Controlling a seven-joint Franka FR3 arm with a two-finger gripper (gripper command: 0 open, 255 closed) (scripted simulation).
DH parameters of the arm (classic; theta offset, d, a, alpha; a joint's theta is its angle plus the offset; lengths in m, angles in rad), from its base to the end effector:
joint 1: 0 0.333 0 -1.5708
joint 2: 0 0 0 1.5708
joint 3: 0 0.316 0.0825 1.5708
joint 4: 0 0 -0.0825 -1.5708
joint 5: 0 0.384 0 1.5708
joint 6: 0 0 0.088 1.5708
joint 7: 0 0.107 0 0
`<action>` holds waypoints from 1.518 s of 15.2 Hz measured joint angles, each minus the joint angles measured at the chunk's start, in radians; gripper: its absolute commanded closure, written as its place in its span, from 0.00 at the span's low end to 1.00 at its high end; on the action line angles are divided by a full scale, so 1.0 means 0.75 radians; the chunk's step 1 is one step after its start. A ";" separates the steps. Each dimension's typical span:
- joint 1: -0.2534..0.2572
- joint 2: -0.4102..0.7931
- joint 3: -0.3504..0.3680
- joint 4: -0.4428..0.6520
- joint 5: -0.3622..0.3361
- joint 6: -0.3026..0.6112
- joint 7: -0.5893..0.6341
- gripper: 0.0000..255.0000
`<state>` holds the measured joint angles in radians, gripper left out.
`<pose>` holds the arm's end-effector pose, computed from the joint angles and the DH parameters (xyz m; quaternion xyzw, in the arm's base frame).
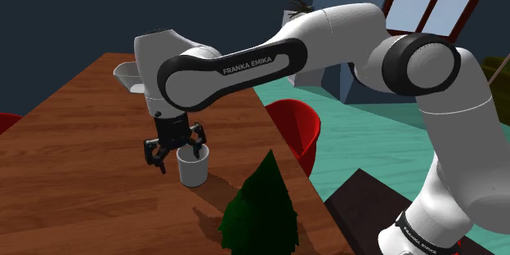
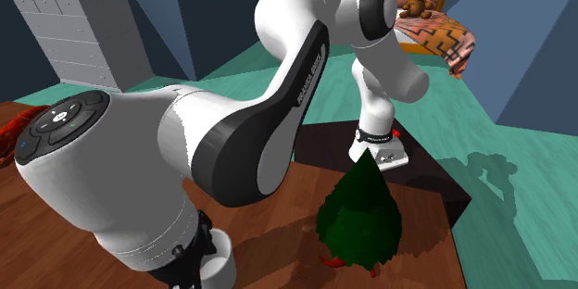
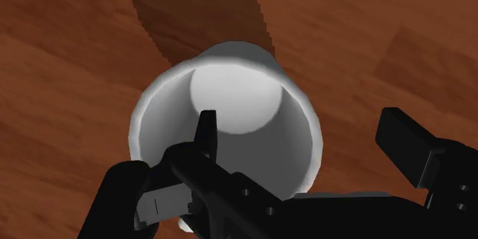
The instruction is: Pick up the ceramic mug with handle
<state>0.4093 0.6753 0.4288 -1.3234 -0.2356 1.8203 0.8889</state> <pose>0.5382 0.4694 0.3518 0.9977 -0.0235 -0.0552 0.0312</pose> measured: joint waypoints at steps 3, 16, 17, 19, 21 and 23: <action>0.002 0.010 -0.002 -0.005 -0.003 0.015 0.003 1.00; 0.003 -0.003 0.002 0.023 0.002 -0.024 -0.002 1.00; 0.004 -0.007 0.003 0.034 0.004 -0.039 -0.002 1.00; 0.007 -0.012 0.005 0.062 0.007 -0.072 -0.004 1.00; 0.010 -0.021 0.007 0.090 0.011 -0.107 -0.007 1.00; 0.010 -0.030 0.009 0.110 0.014 -0.135 -0.010 1.00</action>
<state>0.4166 0.6530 0.4357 -1.2410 -0.2248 1.7193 0.8814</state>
